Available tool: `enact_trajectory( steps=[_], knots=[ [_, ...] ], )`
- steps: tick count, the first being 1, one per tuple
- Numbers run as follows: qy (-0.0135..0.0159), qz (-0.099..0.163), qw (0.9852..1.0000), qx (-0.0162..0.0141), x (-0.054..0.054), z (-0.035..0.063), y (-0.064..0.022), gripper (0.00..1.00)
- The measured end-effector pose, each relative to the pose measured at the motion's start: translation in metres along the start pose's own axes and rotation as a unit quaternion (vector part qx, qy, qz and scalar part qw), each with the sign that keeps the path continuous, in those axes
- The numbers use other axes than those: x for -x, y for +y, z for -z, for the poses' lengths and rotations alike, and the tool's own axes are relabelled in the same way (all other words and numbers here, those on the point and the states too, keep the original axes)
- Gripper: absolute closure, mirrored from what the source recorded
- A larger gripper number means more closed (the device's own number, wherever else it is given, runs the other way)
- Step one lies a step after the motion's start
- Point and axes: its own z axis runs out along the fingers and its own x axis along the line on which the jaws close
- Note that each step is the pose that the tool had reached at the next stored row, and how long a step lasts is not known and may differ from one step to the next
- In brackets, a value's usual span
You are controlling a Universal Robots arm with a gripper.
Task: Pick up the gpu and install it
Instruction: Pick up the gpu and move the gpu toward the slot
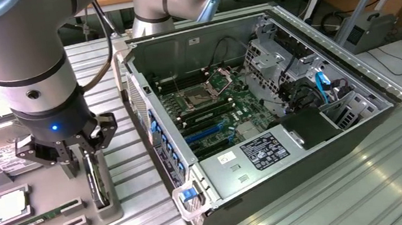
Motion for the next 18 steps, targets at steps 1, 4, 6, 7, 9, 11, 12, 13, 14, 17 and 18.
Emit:
enact_trajectory(
  steps=[1, 4, 6, 7, 9, 11, 12, 13, 14, 17, 18],
  knots=[
    [0.0001, 0.000, 1.0000, -0.0001, 0.000, -0.0005, -0.0005, 0.64],
    [0.0006, 0.000, 1.0000, -0.0008, 0.001, -0.0011, -0.0023, 0.64],
    [0.0007, -0.001, 1.0000, -0.0010, 0.002, -0.0029, -0.0033, 0.64],
    [0.0007, -0.001, 1.0000, -0.0010, 0.002, -0.0038, -0.0036, 0.64],
    [0.0007, -0.001, 1.0000, -0.0011, 0.002, -0.0061, -0.0041, 0.64],
    [0.0007, -0.001, 1.0000, -0.0011, 0.002, -0.0084, -0.0045, 0.64],
    [0.0007, -0.001, 1.0000, -0.0011, 0.002, -0.0095, -0.0046, 0.64],
    [0.0007, -0.001, 1.0000, -0.0010, 0.002, -0.0109, -0.0048, 0.64],
    [0.0007, -0.001, 1.0000, -0.0011, 0.002, -0.0121, -0.0049, 0.64],
    [0.0007, -0.001, 1.0000, -0.0011, 0.002, -0.0184, -0.0052, 0.64],
    [0.0007, -0.001, 1.0000, -0.0011, 0.002, -0.0213, -0.0054, 0.64]
  ],
)
